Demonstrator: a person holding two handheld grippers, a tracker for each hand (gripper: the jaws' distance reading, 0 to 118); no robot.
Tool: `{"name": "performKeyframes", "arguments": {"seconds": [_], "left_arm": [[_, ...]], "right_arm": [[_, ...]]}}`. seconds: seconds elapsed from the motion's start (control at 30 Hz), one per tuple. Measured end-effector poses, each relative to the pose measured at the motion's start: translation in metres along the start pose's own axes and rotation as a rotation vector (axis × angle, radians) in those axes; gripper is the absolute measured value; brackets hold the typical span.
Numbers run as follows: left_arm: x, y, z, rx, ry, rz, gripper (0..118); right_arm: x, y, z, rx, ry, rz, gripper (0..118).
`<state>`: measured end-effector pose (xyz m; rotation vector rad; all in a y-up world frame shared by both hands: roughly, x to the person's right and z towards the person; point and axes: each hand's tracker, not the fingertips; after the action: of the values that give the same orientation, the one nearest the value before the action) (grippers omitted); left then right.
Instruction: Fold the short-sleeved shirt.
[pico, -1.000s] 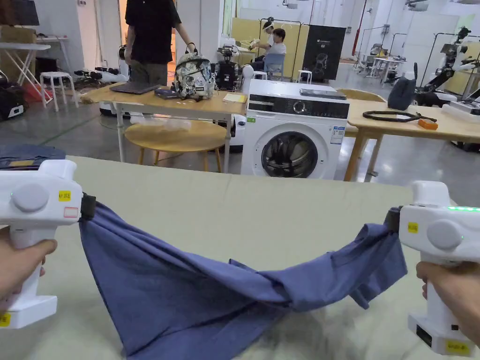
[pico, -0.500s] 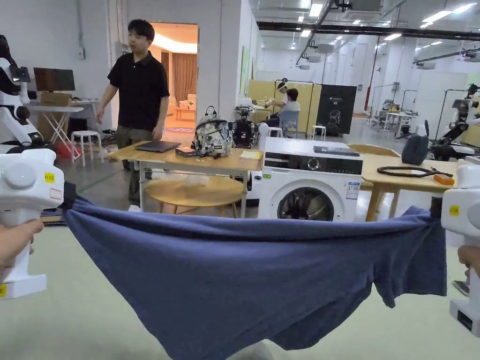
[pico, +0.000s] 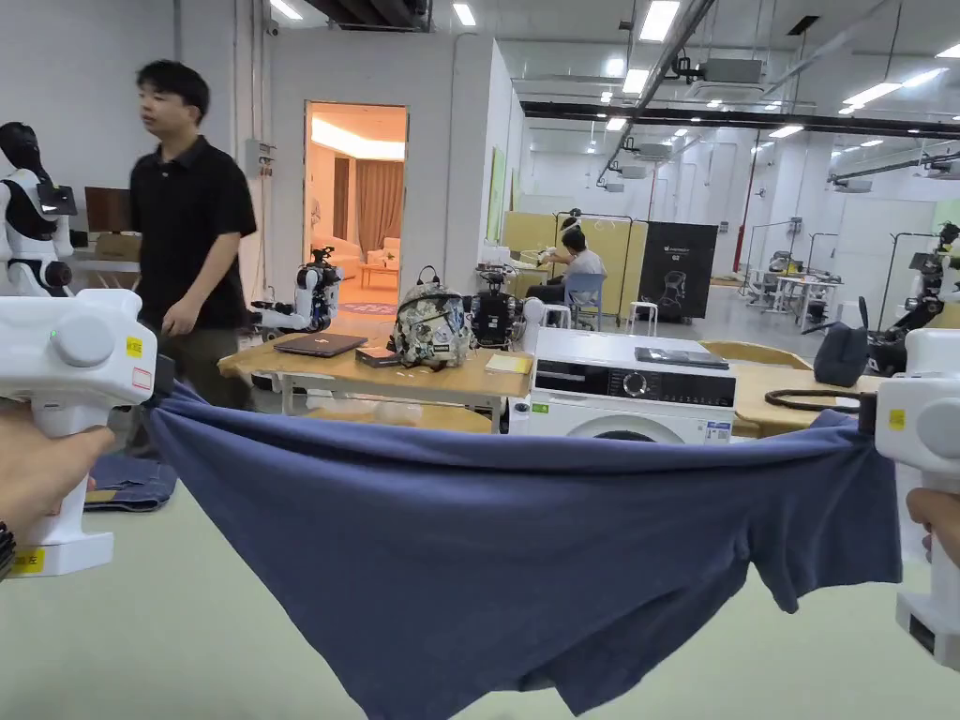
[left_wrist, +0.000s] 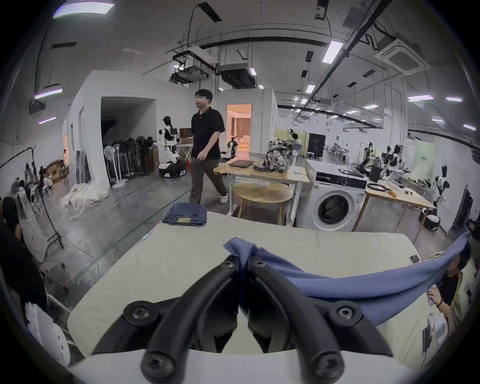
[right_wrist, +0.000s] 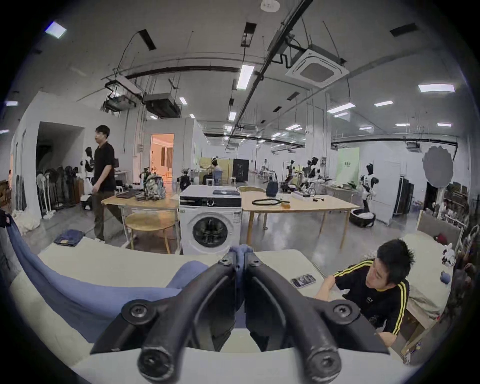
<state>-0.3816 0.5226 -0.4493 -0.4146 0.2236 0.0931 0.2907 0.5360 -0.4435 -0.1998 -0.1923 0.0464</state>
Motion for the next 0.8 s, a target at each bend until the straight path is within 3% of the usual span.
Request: {"name": "performKeyframes", "arguments": {"seconds": [0.4,0.8], "left_arm": [[-0.007,-0.112,-0.031,-0.125,0.013,-0.069,0],[-0.019,-0.248,0.038,-0.164,-0.061,-0.069,0]], "right_arm": [[-0.018,-0.124,0.003,-0.15,-0.001,0.102,3],[-0.001,-0.226,0.088,-0.236,-0.01,0.106,3]]}}
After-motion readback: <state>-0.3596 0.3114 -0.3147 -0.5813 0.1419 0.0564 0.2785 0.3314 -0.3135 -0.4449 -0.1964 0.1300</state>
